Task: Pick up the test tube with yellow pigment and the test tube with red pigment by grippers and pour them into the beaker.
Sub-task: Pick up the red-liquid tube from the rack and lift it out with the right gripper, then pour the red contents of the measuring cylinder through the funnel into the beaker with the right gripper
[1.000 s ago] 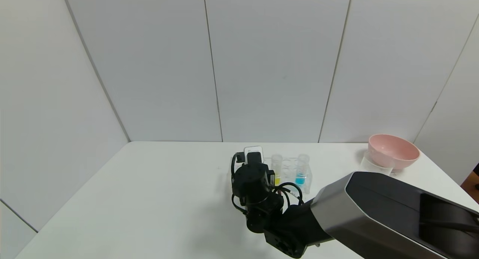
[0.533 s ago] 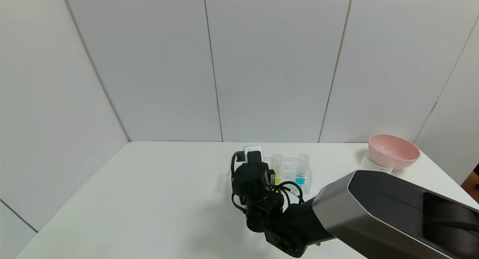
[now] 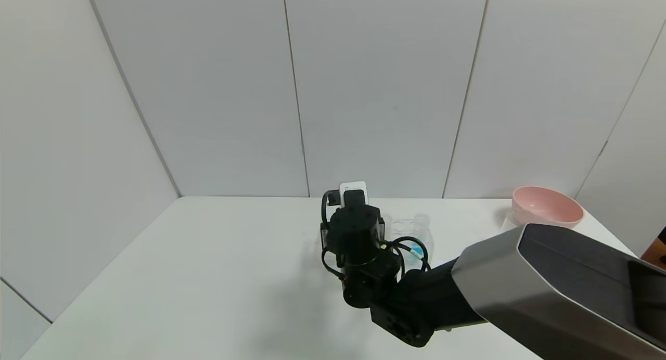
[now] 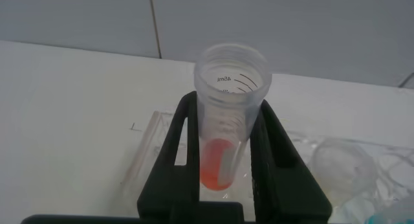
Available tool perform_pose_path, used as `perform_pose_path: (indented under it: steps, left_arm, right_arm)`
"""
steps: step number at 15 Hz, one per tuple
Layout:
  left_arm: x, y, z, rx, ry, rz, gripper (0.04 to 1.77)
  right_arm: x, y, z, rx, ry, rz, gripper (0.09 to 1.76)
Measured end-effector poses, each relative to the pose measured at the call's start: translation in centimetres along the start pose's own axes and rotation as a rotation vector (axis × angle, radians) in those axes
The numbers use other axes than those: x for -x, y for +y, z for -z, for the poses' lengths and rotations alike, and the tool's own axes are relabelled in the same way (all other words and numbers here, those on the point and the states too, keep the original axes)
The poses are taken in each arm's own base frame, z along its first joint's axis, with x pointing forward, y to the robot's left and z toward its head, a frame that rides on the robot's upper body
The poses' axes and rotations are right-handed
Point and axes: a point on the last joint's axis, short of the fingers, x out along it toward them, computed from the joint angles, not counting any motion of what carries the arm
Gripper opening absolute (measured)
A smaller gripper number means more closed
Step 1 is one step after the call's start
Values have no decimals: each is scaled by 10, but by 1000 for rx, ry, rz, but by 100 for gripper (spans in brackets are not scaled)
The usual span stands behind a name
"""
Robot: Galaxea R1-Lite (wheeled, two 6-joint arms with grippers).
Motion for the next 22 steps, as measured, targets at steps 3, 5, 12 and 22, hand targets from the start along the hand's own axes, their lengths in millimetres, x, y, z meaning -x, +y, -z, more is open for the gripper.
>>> perform_pose_path:
  steps: [3,5,12,22]
  left_arm:
    - [0,0,0,0,0,0,176]
    - [0,0,0,0,0,0,176]
    - [0,0,0,0,0,0,176]
    - [0,0,0,0,0,0,176]
  right_arm:
    - [1,0,-23,5,-46,-5,51]
    - [4,1,-38,-7,-76,-33,51]
    - [8,-54,-103,-21,-91,56,51]
    - [20,-248,-139,51,-82,239,51]
